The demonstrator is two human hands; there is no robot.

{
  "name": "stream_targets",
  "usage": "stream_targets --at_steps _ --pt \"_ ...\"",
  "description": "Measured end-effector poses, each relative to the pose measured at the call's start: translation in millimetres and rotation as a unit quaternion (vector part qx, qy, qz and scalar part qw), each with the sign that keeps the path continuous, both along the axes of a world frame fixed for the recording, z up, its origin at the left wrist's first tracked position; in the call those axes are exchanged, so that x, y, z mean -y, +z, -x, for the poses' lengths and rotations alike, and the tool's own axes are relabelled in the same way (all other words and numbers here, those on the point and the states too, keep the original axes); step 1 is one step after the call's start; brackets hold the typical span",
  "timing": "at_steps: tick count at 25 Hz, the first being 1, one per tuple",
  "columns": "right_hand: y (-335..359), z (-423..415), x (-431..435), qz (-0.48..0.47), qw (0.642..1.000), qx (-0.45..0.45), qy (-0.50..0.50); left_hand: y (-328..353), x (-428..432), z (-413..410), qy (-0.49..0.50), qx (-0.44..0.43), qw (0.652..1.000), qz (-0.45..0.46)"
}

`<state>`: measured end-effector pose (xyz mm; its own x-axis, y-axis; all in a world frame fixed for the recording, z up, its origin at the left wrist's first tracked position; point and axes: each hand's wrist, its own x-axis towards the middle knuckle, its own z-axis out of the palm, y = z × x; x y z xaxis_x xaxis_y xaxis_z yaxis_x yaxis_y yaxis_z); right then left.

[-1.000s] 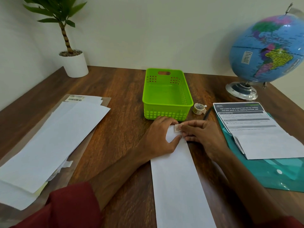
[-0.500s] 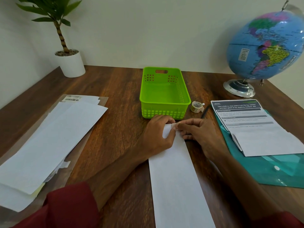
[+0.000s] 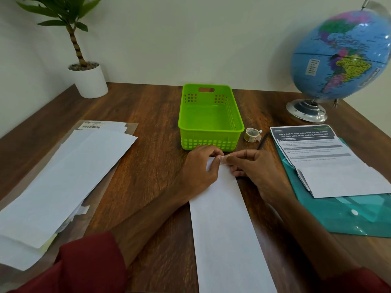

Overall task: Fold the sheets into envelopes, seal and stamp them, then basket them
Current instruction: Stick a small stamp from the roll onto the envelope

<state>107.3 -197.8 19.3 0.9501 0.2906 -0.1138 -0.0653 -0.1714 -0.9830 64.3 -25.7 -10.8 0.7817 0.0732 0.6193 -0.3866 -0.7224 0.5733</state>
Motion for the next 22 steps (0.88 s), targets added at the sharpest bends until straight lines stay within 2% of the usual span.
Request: stream_targets --at_steps 22 --pt "-2.7 -2.9 4.9 0.024 0.998 0.054 -0.018 2.8 -0.9 1.1 -0.003 0.003 1.000 0.002"
